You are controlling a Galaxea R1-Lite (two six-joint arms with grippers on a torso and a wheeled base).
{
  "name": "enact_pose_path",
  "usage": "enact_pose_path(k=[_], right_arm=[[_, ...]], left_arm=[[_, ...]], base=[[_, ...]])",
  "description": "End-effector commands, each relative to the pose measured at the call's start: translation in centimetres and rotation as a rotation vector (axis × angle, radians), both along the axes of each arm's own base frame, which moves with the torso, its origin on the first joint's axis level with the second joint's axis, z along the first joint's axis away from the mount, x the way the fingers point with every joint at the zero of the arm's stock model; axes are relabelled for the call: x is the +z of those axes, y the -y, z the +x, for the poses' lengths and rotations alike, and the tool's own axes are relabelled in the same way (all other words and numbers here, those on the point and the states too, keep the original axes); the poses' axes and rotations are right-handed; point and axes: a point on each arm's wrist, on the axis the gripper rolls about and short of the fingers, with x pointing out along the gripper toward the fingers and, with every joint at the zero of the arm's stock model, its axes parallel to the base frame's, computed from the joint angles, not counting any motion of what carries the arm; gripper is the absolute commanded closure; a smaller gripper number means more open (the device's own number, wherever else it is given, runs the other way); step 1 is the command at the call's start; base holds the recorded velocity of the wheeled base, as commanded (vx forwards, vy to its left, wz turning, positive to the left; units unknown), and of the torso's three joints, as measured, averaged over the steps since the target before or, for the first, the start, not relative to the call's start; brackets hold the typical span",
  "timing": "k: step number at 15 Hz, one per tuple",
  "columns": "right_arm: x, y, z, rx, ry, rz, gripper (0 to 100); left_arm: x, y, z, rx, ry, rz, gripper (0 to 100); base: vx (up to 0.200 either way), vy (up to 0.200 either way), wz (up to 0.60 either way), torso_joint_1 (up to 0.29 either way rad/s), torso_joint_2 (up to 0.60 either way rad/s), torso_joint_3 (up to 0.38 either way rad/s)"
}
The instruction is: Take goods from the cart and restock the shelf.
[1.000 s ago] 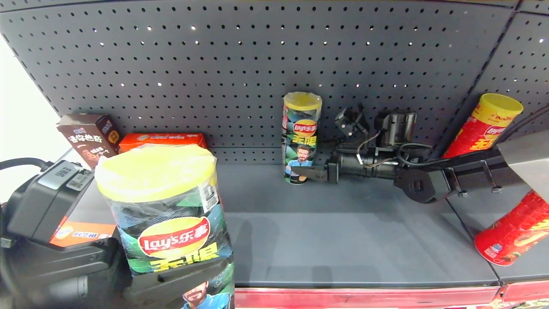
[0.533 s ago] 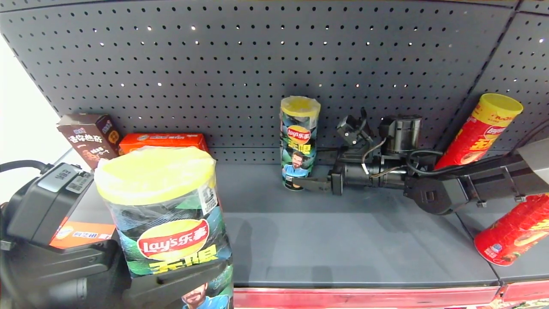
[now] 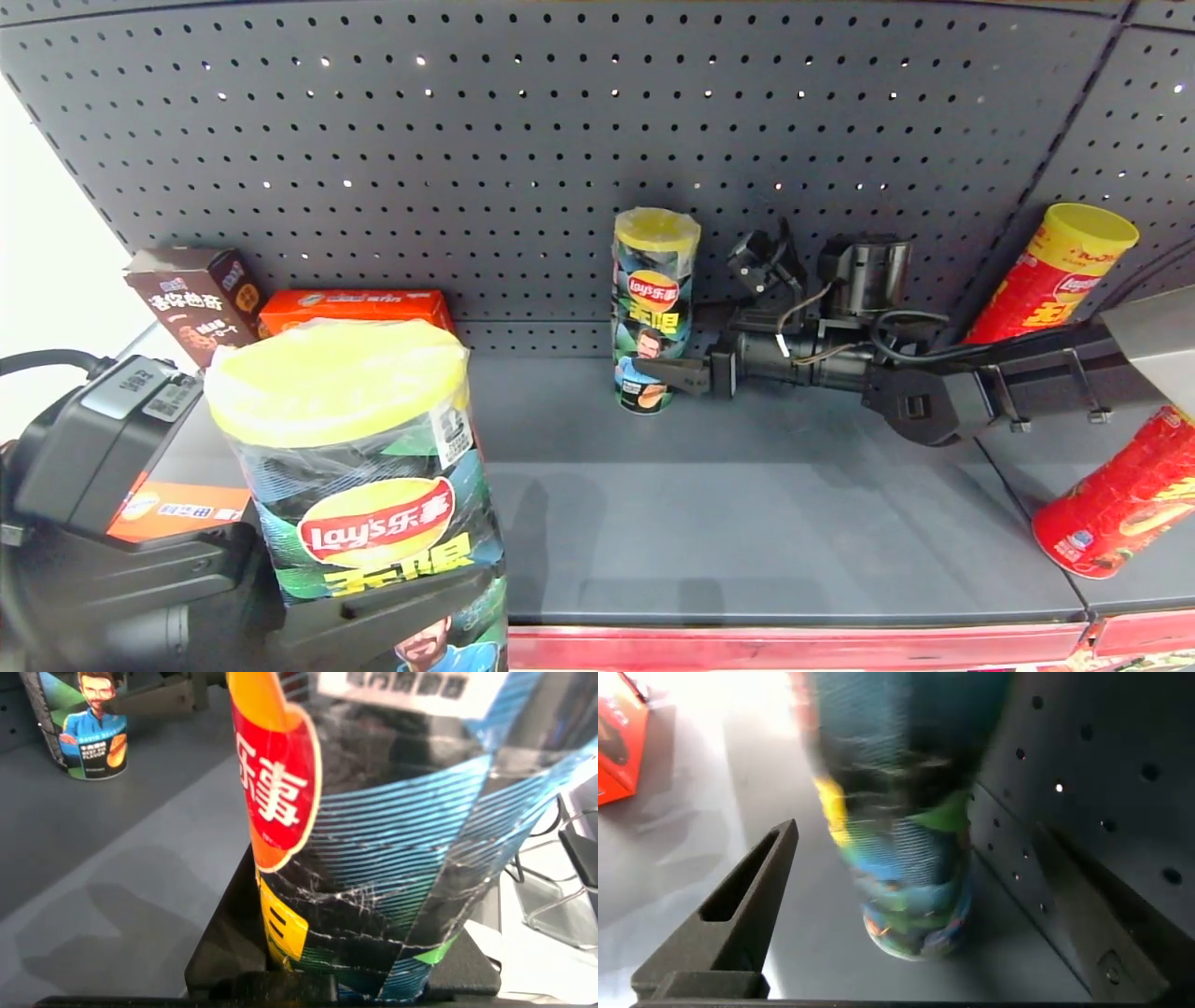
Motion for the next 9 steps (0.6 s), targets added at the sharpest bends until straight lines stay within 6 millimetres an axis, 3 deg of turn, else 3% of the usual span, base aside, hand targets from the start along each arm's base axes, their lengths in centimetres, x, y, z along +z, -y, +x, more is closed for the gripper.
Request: enact_pose_path(k=[1, 9], right_arm=[[-1.2, -0.7, 0.7, 0.008, -0.016, -0.008, 0], [-1.6, -2.0, 2.4, 0.014, -0.004, 0.006, 0]], left_arm=[[0.0, 0.0, 0.0, 0.000, -0.001, 0.000, 100], [-0.3, -0.1, -0.1, 0.000, -0.011, 0.006, 100]], base=[[0.000, 0.000, 0.00, 0.000, 0.00, 0.000], [0.000, 0.000, 0.00, 0.000, 0.00, 0.000]])
